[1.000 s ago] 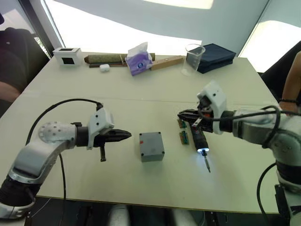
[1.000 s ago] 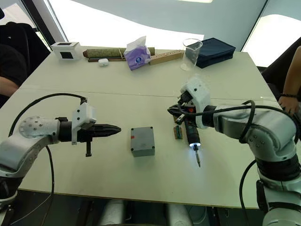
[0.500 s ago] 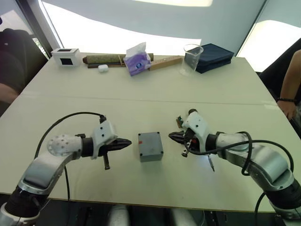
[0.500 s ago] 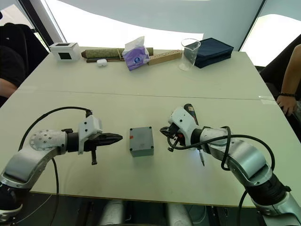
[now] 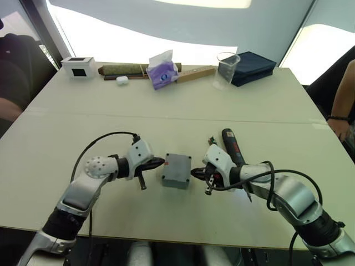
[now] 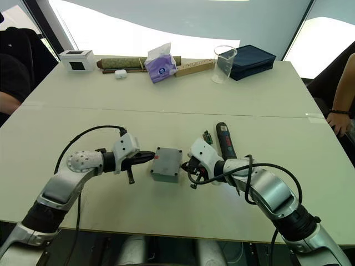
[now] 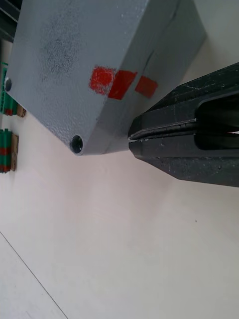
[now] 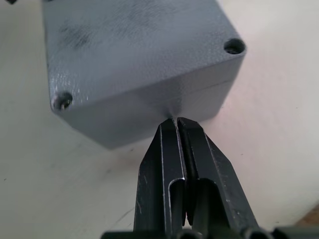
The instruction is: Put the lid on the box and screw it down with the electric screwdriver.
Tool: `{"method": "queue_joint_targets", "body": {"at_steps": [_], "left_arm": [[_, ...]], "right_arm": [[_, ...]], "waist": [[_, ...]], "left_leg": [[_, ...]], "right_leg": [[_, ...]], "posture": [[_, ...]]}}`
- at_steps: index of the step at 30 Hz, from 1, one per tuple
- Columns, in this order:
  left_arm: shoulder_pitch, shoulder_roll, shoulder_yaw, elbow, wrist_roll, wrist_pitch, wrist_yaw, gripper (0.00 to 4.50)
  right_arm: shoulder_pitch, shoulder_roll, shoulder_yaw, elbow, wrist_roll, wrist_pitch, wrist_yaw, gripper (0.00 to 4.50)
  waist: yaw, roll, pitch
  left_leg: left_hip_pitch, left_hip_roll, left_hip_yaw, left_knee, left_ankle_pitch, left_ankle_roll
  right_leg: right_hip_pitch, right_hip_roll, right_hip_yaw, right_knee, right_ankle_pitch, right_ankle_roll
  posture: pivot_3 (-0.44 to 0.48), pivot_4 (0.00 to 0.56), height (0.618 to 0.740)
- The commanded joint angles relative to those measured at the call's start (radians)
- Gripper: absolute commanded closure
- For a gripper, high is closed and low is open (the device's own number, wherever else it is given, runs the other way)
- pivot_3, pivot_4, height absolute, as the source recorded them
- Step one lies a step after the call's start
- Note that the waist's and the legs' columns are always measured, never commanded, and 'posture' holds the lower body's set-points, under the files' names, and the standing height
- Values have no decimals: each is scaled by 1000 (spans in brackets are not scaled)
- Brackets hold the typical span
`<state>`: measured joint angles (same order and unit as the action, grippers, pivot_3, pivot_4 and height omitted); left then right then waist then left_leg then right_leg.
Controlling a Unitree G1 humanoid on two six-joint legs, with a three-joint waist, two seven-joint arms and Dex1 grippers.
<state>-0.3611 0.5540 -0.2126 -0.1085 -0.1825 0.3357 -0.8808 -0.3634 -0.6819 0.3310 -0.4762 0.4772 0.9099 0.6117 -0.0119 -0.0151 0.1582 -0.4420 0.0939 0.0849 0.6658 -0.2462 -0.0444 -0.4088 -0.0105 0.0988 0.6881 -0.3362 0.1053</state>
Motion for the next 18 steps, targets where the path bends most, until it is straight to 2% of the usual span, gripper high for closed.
{"method": "queue_joint_targets", "body": {"at_steps": [1,4,9,13,18], "left_arm": [[-53,-36,-24,32,18,-42,-6,4500],[-72,-32,-27,73,49,-63,-7,4500],[-62,39,-7,93,60,-83,-63,4500],[-23,117,11,26,15,-53,-144,4500],[39,196,22,-121,-87,50,-252,4500]], "right_arm": [[-17,23,-28,-73,35,18,23,4463],[-23,21,-39,-89,36,39,23,4463],[-39,-34,-79,-82,-3,31,36,4463],[-70,-58,-100,-6,-51,-13,43,4463],[-115,-10,-99,102,-89,-55,43,4463]], "waist": [[0,0,0],[-3,0,0],[-3,0,0],[-4,0,0],[-2,0,0]], "left_leg": [[0,0,0,0,0,0],[0,0,0,0,0,0],[0,0,0,0,0,0],[0,0,0,0,0,0],[0,0,0,0,0,0]], "right_leg": [[0,0,0,0,0,0],[0,0,0,0,0,0],[0,0,0,0,0,0],[0,0,0,0,0,0],[0,0,0,0,0,0]], "posture": [[0,150,721],[0,150,721],[0,150,721],[0,150,721],[0,150,721]]}}
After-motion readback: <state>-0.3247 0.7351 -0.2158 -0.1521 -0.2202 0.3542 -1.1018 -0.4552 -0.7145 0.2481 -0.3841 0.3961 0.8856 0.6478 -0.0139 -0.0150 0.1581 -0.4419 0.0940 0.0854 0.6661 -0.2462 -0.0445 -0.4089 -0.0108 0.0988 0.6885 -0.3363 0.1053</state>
